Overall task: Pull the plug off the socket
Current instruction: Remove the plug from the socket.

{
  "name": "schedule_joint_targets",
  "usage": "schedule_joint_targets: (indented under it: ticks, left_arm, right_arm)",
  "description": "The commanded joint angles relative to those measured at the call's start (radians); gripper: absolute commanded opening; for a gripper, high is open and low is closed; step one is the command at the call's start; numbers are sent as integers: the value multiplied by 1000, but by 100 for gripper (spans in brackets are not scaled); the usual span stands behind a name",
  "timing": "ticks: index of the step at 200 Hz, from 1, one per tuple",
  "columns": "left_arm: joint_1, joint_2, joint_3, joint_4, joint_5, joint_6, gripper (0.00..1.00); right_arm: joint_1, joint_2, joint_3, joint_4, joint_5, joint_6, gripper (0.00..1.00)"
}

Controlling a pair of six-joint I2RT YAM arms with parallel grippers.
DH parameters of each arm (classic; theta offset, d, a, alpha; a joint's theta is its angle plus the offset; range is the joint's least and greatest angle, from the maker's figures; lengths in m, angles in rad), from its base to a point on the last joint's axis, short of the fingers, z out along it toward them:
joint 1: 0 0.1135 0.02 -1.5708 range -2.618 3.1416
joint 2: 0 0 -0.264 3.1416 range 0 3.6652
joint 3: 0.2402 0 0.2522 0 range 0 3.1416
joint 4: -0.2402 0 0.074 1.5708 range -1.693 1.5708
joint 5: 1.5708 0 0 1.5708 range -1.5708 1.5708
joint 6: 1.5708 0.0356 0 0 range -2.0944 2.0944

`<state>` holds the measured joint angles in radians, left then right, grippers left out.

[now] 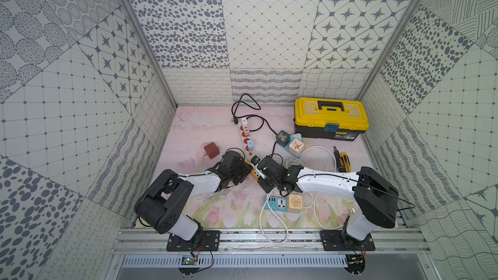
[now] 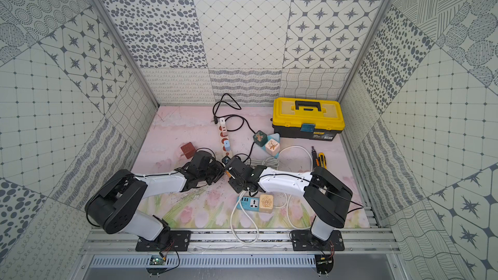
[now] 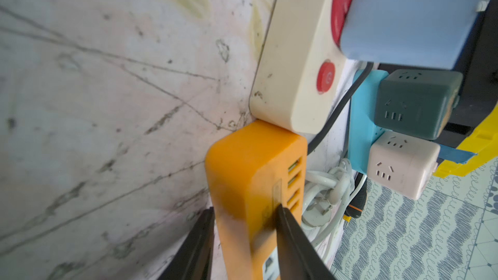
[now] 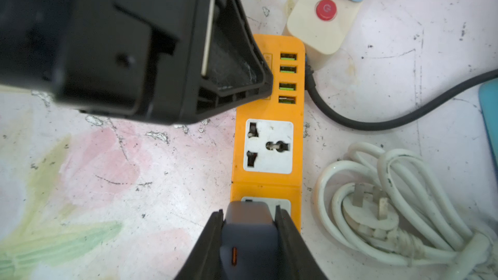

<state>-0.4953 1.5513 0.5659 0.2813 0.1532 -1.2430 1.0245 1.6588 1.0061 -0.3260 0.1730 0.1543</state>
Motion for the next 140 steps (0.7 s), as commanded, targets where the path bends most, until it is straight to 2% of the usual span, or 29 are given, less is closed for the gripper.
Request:
schedule_joint_targets:
  ticks: [1, 20, 39, 57, 75, 106, 140]
  left_arm:
    - [1, 47, -24, -226, -125, -15, 38]
    - [1, 62, -23, -228, -130, -18, 37]
    - [0, 79, -17, -228, -131, -24, 37]
    - [0, 85, -18, -226, -132, -27, 37]
    - [0, 79, -16, -230, -131, -23, 37]
    - [0, 70, -20, -224, -132, -15, 37]
    - [2, 63, -32, -150, -88, 16, 38]
  right_arm:
    - [-20, -46, -7, -38, -33, 16, 12]
    - [22, -50, -14, -3, -67, 2, 12]
    - [101, -21, 20, 14, 20, 8, 12]
    - [140, 25, 83, -44, 102, 23, 12]
    - [119, 20, 90, -86, 128, 40, 12]
    - [21, -92, -12, -55, 29, 66, 11]
    - [-12, -258, -108, -3, -42, 67, 12]
